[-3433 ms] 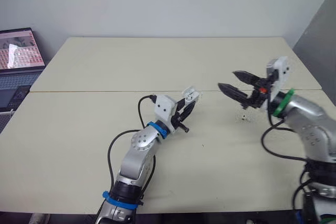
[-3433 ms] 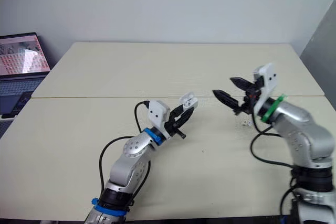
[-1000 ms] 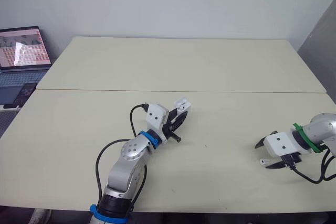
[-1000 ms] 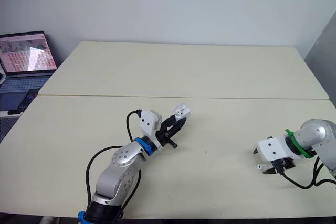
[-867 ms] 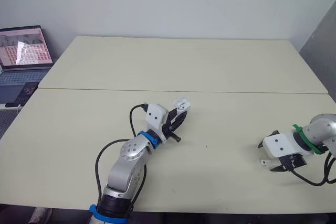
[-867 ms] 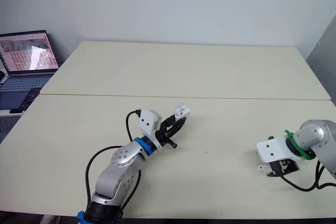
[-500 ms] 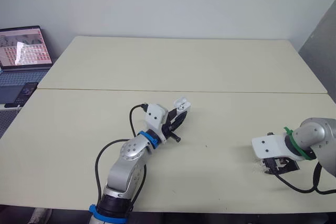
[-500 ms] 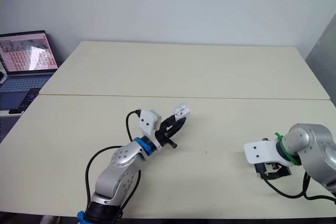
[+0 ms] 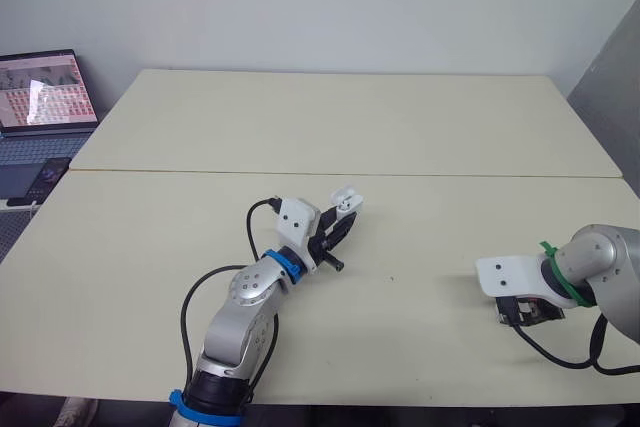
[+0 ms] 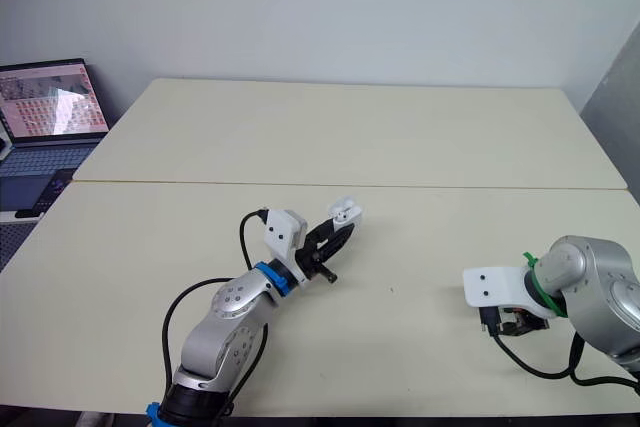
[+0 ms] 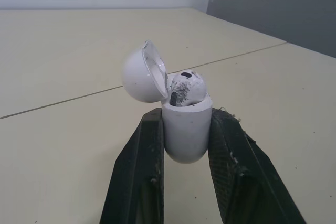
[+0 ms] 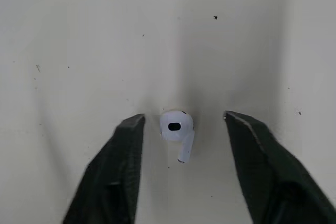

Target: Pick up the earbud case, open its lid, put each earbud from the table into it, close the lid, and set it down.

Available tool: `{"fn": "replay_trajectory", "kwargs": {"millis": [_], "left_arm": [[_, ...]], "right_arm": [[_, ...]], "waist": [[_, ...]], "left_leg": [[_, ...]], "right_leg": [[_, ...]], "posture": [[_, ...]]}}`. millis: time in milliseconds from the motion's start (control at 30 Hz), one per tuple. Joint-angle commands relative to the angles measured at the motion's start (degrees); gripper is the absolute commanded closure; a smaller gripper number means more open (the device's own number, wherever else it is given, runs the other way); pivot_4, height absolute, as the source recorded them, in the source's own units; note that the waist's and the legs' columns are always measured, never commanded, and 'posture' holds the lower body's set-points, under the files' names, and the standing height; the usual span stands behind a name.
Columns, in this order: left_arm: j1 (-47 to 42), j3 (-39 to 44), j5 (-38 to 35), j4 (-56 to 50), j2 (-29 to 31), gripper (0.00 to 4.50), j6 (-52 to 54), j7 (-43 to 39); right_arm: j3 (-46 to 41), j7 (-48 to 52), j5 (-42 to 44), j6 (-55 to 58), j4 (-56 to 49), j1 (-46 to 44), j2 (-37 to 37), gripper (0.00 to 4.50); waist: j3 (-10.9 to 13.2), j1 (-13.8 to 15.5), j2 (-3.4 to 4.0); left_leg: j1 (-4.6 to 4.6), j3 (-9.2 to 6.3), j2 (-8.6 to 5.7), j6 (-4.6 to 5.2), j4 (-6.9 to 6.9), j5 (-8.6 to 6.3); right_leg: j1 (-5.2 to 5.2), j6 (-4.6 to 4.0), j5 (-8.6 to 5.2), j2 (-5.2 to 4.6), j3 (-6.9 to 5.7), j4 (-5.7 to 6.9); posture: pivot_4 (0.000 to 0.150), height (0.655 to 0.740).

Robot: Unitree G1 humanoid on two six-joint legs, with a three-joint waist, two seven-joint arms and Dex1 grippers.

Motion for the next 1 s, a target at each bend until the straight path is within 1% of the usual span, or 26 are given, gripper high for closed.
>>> {"fn": "replay_trajectory", "kwargs": {"millis": [33, 67, 100, 367, 433, 500, 533, 600, 733, 900, 1000], "left_arm": [[-0.18, -0.14, -0.59, -2.67, -0.05, 3.71, -0.65, -0.32], [-0.11, -0.15, -0.60, -2.71, 0.00, 3.71, -0.66, -0.37], [-0.08, -0.16, -0.60, -2.70, 0.02, 3.71, -0.64, -0.41], [-0.03, -0.30, -0.64, -2.61, 0.12, 3.71, -0.62, -0.85], [-0.07, -0.31, -0.64, -2.56, 0.17, 3.71, -0.64, -0.96], [-0.01, -0.33, -0.60, -2.64, 0.24, 3.71, -0.67, -0.99], [0.00, -0.30, -0.58, -2.66, 0.28, 3.71, -0.68, -0.98], [0.03, -0.18, -0.55, -2.71, 0.34, 3.71, -0.65, -0.87], [0.12, 0.03, -0.75, -2.89, 0.54, 3.71, -0.32, -0.88], [-0.16, -0.36, -1.40, -2.67, 0.98, 3.71, 0.21, -1.82], [-0.24, -0.60, -1.48, -2.78, 1.23, 3.71, 0.28, -2.40]], "right_arm": [[0.35, -0.44, -0.32, -0.04, -0.46, -0.59, -0.56, 3.43], [0.42, -0.56, -0.29, 0.00, -0.48, -0.53, -0.57, 3.81], [0.46, -0.69, -0.25, 0.02, -0.43, -0.48, -0.59, 4.08], [-0.32, -2.18, 0.20, -1.07, -0.15, 0.69, -0.93, 4.12], [-1.69, -3.16, 2.10, -2.08, 0.26, 0.36, 0.80, 4.12], [-4.48, -4.16, 6.12, -2.13, 1.09, 0.08, 3.88, 4.12], [-5.91, -4.80, 7.70, -5.20, 2.26, 0.07, 4.99, 4.12], [-10.17, -7.63, 11.62, -5.85, 4.36, -0.63, 9.18, 4.12], [-17.05, -11.86, 18.25, -11.71, 8.08, -2.14, 15.89, 4.12], [-22.56, -20.46, 25.84, -15.08, 10.91, -5.07, 28.34, 4.12], [-24.71, -27.26, 30.33, -13.95, 9.78, -6.90, 36.25, 4.12]], "waist": [[0.00, -0.01, 0.00], [0.00, -0.01, 0.00], [0.00, 0.00, 0.00], [-0.01, 0.00, -0.02], [-0.01, -0.01, -0.03], [-0.01, -0.17, -0.04], [-0.01, -0.19, -0.03], [0.01, -0.15, -0.05], [0.02, -0.12, -0.08], [0.01, -0.17, -0.08], [0.01, -0.17, -0.08]], "left_leg": [[0.00, 0.00, 0.00, 0.00, 0.00, 0.00], [0.00, 0.00, 0.00, 0.00, 0.00, 0.00], [0.00, 0.00, 0.00, 0.00, 0.00, 0.00], [0.02, 0.00, 0.00, 0.00, 0.00, 0.00], [0.02, 0.00, 0.00, 0.00, 0.00, 0.00], [0.02, -0.01, 0.01, 0.00, 0.00, 0.00], [0.02, 0.01, 0.03, 0.01, 0.00, 0.00], [0.01, 0.01, 0.02, 0.01, -0.01, 0.00], [0.01, 0.03, -0.02, 0.01, 0.01, 0.00], [0.01, -0.01, 0.02, 0.01, -0.01, 0.00], [0.00, 0.00, 0.01, 0.00, -0.02, 0.00]], "right_leg": [[0.00, 0.00, 0.00, 0.00, 0.00, 0.00], [0.00, 0.00, 0.00, 0.00, -0.01, 0.00], [0.00, 0.00, 0.00, 0.00, -0.02, 0.00], [0.02, 0.00, 0.00, 0.00, -0.03, 0.00], [0.02, 0.00, 0.00, 0.00, -0.03, 0.00], [0.02, 0.00, 0.00, 0.01, -0.03, 0.00], [0.01, 0.00, 0.00, 0.03, -0.02, 0.01], [0.00, 0.00, 0.00, 0.03, -0.03, 0.02], [0.01, 0.00, 0.00, 0.02, -0.04, 0.02], [0.00, 0.00, 0.00, 0.04, 0.00, 0.05], [-0.03, 0.00, 0.00, 0.03, 0.00, 0.05]], "posture": [[0.150, 0.7400], [0.150, 0.7400], [0.150, 0.7400], [0.150, 0.7400], [0.150, 0.7400], [0.150, 0.7400], [0.150, 0.7400], [0.150, 0.7400], [0.150, 0.7400], [0.150, 0.7400], [0.150, 0.7400]]}}
